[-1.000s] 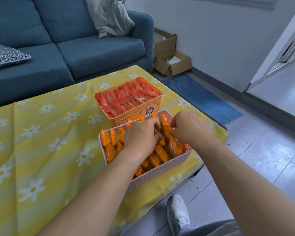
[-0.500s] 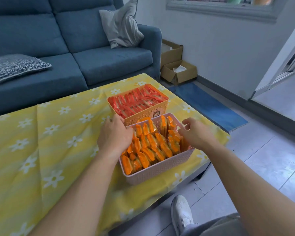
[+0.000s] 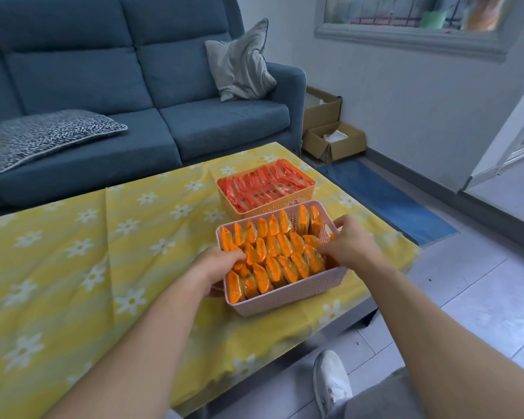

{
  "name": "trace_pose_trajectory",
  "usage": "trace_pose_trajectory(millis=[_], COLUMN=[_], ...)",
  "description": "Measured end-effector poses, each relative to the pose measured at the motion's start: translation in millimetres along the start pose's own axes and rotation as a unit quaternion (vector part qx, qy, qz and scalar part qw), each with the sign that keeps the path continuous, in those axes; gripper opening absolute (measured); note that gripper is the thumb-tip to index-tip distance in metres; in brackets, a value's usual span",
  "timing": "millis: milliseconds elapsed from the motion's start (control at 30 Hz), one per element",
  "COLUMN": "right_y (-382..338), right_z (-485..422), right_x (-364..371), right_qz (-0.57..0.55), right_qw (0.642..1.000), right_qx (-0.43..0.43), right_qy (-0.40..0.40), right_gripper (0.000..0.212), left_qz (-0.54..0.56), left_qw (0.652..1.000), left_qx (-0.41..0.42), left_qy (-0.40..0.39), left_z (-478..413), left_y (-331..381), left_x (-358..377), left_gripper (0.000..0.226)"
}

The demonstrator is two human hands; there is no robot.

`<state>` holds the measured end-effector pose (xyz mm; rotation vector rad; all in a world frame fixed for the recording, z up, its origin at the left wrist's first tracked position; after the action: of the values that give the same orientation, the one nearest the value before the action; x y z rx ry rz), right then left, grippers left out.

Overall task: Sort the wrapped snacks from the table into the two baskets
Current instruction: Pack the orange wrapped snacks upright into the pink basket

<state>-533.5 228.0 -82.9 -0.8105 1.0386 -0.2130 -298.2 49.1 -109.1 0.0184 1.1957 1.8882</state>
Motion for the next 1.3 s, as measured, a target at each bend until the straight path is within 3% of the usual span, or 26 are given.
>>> trace_pose_trajectory(millis=[133, 267, 367, 500, 600, 700, 833, 933, 1067, 1133, 1167, 1233, 1300], right_y=[-26.1, -67.7, -94.5, -101.4, -99.9, -89.8, -52.4, -59.2, -127.1, -160.5, -171.1, -176.0, -175.4], right_z=[14.8, 38.5, 59.1, 59.6, 24.5, -10.2, -30.1, -33.3, -3.8, 28.4, 42.7, 61.9, 62.6], right_x=[21.8, 50.4, 83.9, 124.7, 108.0, 88.6, 113.3, 120.4, 91.0, 85.6, 91.3, 118.5, 126.1], right_qz=[0.008, 0.013, 0.018, 0.089, 0.108, 0.169, 0.279, 0.251, 0.106, 0.024, 0.028, 0.138, 0.182], right_qw=[0.999, 0.993, 0.982, 0.964, 0.977, 0.975, 0.956, 0.963, 0.978, 0.966, 0.955, 0.924, 0.912], right_qx=[-0.03, -0.11, -0.152, -0.163, -0.157, -0.142, -0.076, -0.084, -0.182, -0.256, -0.29, -0.335, -0.354], right_qy=[-0.028, -0.047, -0.108, -0.189, -0.097, 0.007, -0.049, -0.052, 0.001, -0.016, -0.052, -0.121, -0.1], right_gripper=[0.057, 0.035, 0.027, 0.036, 0.031, 0.028, 0.057, 0.06, 0.045, 0.039, 0.037, 0.037, 0.042], left_qz=[-0.053, -0.149, -0.19, -0.239, -0.316, -0.314, -0.254, -0.21, -0.18, -0.175, -0.175, -0.166, -0.159], left_qw=[0.992, 0.971, 0.962, 0.954, 0.912, 0.893, 0.92, 0.931, 0.932, 0.936, 0.938, 0.943, 0.945], left_qx=[0.043, 0.03, 0.003, -0.041, -0.03, 0.073, 0.177, 0.214, 0.264, 0.27, 0.27, 0.266, 0.263], left_qy=[0.107, 0.183, 0.199, 0.174, 0.259, 0.315, 0.241, 0.209, 0.172, 0.142, 0.13, 0.116, 0.112], left_z=[4.2, 12.9, 12.7, 6.5, 17.6, 24.1, 7.4, -6.8, -13.7, -14.7, -15.8, -15.4, -13.3], left_y=[8.7, -0.2, -22.4, -50.3, -27.4, 14.7, 38.4, 47.5, 56.6, 52.9, 51.2, 43.7, 38.0], left_x=[-55.2, -121.9, -154.2, -169.8, -187.7, -177.9, -136.8, -125.5, -120.0, -119.0, -118.3, -122.1, -126.1], left_gripper=[0.025, 0.038, 0.037, 0.033, 0.038, 0.029, 0.019, 0.019, 0.013, 0.013, 0.013, 0.017, 0.021])
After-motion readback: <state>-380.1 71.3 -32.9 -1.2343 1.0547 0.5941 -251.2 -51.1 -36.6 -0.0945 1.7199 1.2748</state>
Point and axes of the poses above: each hand's wrist, its own z-axis away from the middle knuckle, its own x-axis out of the palm, y = z × x, the point moved 10 cm from there along -z, towards the middle knuckle, and after that the axes turned 1 degree about y, right-handed, at the moved point
